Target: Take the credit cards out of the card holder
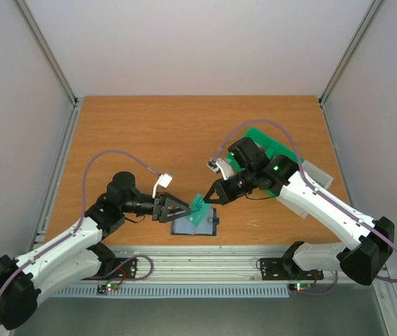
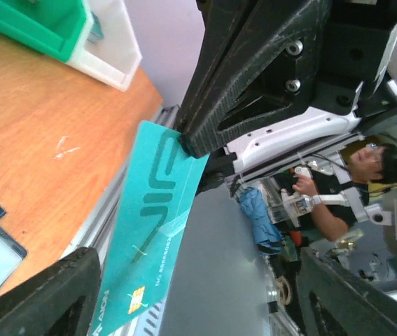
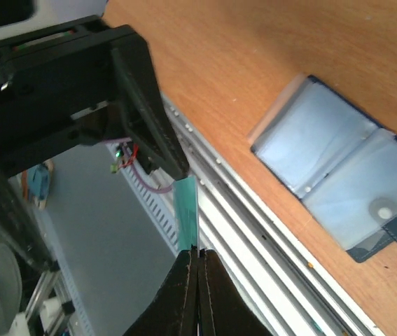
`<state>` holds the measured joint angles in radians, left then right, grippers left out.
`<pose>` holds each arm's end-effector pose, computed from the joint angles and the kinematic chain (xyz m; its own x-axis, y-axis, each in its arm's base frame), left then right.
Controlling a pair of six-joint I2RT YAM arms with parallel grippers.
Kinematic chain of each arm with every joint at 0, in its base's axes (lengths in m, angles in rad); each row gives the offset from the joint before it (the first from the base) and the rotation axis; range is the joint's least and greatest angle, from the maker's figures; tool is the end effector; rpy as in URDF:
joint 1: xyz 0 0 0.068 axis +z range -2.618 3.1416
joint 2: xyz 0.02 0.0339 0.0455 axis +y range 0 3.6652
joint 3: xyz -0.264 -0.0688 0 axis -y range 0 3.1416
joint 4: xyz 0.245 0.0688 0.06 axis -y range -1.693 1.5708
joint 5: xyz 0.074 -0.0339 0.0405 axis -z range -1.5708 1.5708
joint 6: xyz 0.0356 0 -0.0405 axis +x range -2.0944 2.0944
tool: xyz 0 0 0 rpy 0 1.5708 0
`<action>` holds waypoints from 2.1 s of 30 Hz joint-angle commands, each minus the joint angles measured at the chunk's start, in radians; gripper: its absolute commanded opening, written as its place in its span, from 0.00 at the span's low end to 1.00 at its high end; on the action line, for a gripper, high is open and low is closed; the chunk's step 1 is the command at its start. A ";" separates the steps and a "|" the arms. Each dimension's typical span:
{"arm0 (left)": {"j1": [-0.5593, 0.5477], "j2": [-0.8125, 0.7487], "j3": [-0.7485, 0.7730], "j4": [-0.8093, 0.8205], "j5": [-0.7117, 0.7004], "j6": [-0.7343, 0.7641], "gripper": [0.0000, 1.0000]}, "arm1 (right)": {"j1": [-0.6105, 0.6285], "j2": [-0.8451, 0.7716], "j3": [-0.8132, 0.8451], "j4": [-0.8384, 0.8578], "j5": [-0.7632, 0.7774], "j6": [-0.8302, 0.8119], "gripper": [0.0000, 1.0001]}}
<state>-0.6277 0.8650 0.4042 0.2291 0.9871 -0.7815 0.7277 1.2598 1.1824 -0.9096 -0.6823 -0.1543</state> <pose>0.1331 -0.1333 0.2377 -0.8229 0.1175 -0.5559 0.5654 0.0731 -0.8215 0.1674 0.1792 0.3209 -0.4964 -0.6019 -0.6255 -0.8623 0.2589 0.4352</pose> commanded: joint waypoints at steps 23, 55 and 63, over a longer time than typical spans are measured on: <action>0.000 0.065 0.173 -0.335 -0.308 0.287 0.99 | -0.313 -0.151 -0.026 -0.044 0.677 0.192 0.01; 0.001 0.080 0.152 -0.287 -0.289 0.265 0.99 | -0.926 -0.243 -0.297 0.160 0.867 0.153 0.01; 0.001 0.067 0.146 -0.295 -0.304 0.263 0.99 | -0.989 -0.178 -0.380 0.354 0.710 0.108 0.01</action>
<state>-0.6277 0.9417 0.5423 -0.1093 0.6895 -0.5194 -0.2382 1.0504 0.8257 -0.6895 0.1177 -0.0097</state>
